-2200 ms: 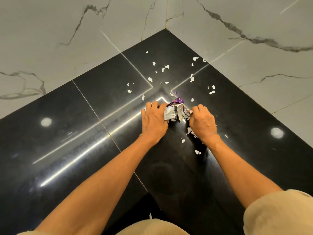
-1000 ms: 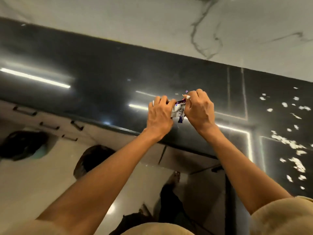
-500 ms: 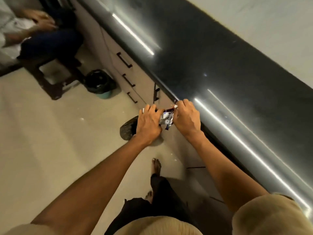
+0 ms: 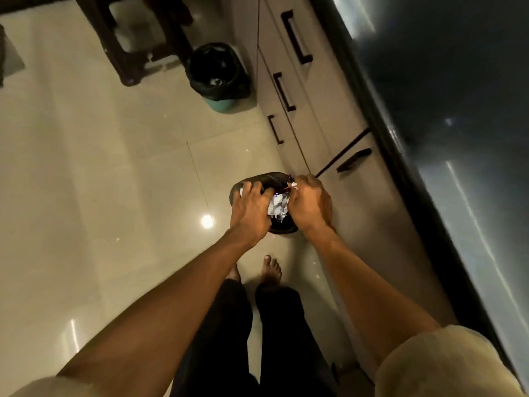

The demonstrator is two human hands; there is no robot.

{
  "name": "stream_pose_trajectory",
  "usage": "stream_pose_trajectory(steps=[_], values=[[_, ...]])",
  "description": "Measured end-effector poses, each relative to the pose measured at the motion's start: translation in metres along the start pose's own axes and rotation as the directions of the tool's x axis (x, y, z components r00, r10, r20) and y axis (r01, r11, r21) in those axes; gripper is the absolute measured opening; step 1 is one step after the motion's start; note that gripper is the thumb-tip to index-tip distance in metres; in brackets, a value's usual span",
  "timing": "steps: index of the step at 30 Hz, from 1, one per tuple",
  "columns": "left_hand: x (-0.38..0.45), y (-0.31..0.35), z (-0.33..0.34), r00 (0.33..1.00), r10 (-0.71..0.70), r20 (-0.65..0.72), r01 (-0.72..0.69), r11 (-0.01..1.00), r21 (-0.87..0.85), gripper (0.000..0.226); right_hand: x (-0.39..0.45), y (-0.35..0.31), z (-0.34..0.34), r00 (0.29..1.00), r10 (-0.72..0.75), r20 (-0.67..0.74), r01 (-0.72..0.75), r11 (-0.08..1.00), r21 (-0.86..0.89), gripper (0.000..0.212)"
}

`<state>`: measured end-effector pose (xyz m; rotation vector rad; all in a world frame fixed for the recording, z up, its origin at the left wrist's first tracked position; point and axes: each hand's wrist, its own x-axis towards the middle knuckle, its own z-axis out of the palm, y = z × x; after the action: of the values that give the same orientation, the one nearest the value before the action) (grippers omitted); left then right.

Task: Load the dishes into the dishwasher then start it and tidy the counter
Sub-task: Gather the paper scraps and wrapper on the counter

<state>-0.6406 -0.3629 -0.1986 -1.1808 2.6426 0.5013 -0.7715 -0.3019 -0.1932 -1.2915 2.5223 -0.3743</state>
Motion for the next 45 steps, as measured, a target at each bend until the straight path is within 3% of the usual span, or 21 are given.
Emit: stream_pose_trajectory(steps=[8,13,17,22,25,32,37,42,45], values=[[0.118,-0.042,0.164,0.993,0.055,0.109,-0.066,0.993,0.101,0.061,0.081,0.07,0.18,0.995,0.007,0.098,0.006,0.992,-0.129,0.034],[0.172,-0.057,0.26,0.97,0.145,0.194,-0.181,0.966,0.187,0.069,0.104,0.112,0.28,0.967,0.153,0.205,-0.122,0.981,-0.152,0.037],[0.195,-0.053,0.301,0.93,0.261,0.257,-0.317,0.926,0.206,0.071,0.108,0.137,0.33,0.921,0.18,0.346,-0.136,0.98,-0.148,0.037],[0.199,-0.052,0.311,0.889,0.289,0.355,-0.375,0.905,0.202,0.087,0.105,0.155,0.348,0.892,0.248,0.377,-0.268,0.963,0.001,0.055],[0.182,-0.049,0.288,0.881,0.288,0.376,-0.381,0.902,0.203,0.096,0.093,0.148,0.319,0.874,0.275,0.401,-0.324,0.944,0.057,0.059],[0.123,-0.021,0.171,0.884,0.313,0.348,-0.385,0.909,0.159,0.102,0.048,0.097,0.199,0.887,0.226,0.402,-0.251,0.968,0.011,0.067],[0.073,0.01,0.066,0.874,0.354,0.332,-0.427,0.886,0.18,0.103,0.008,0.044,0.087,0.921,0.202,0.334,-0.196,0.979,-0.05,0.073],[0.024,0.053,-0.029,0.862,0.45,0.233,-0.499,0.832,0.24,0.091,-0.033,0.01,-0.015,0.919,0.266,0.291,-0.253,0.964,-0.08,0.081],[-0.003,0.076,-0.066,0.818,0.526,0.232,-0.574,0.766,0.288,0.095,-0.066,0.001,-0.067,0.946,0.277,0.171,-0.262,0.959,-0.107,0.075]])
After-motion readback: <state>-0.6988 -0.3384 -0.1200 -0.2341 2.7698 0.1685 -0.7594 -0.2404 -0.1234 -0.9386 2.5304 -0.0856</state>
